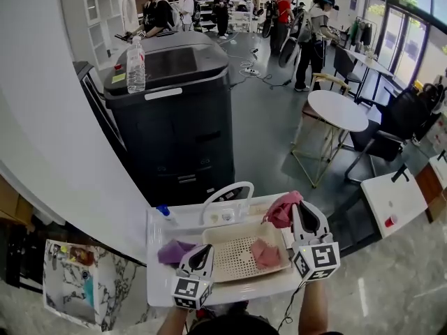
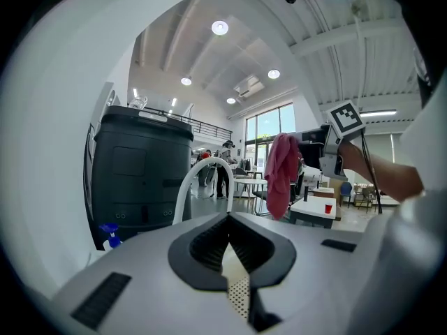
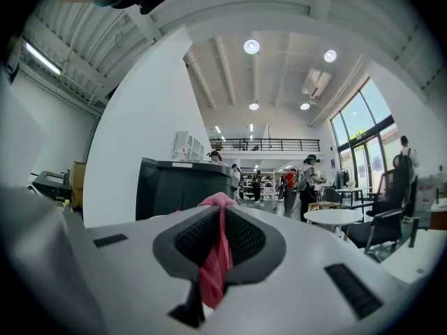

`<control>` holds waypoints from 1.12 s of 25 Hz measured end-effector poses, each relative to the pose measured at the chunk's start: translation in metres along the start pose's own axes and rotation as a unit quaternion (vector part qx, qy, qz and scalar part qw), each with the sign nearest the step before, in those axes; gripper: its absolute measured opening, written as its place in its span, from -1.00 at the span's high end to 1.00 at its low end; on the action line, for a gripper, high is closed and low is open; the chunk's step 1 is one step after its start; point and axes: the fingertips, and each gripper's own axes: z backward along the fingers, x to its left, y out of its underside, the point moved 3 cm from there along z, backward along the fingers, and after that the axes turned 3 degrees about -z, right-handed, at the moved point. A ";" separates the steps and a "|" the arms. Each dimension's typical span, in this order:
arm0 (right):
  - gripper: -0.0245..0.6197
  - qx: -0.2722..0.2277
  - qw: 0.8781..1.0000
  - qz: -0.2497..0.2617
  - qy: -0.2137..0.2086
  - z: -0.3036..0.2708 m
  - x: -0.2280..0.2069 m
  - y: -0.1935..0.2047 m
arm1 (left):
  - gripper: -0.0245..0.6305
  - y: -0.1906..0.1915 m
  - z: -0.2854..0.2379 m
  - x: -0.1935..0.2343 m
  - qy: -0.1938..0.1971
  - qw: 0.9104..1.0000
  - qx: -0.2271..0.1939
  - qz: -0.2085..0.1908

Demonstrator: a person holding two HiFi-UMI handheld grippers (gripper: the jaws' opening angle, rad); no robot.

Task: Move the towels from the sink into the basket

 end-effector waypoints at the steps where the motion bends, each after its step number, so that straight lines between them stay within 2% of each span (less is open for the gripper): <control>1: 0.78 0.001 1.000 -0.003 0.001 0.002 0.000 0.003 | 0.92 0.001 0.000 0.000 0.001 1.000 0.001 -0.001; 17: 0.78 0.055 0.998 -0.034 -0.002 0.017 0.028 0.065 | 0.92 0.016 0.005 0.011 0.007 1.000 0.026 -0.002; 28: 0.78 0.119 0.991 -0.052 -0.019 0.017 0.060 0.125 | 0.92 0.032 0.002 0.018 0.017 0.998 0.054 0.000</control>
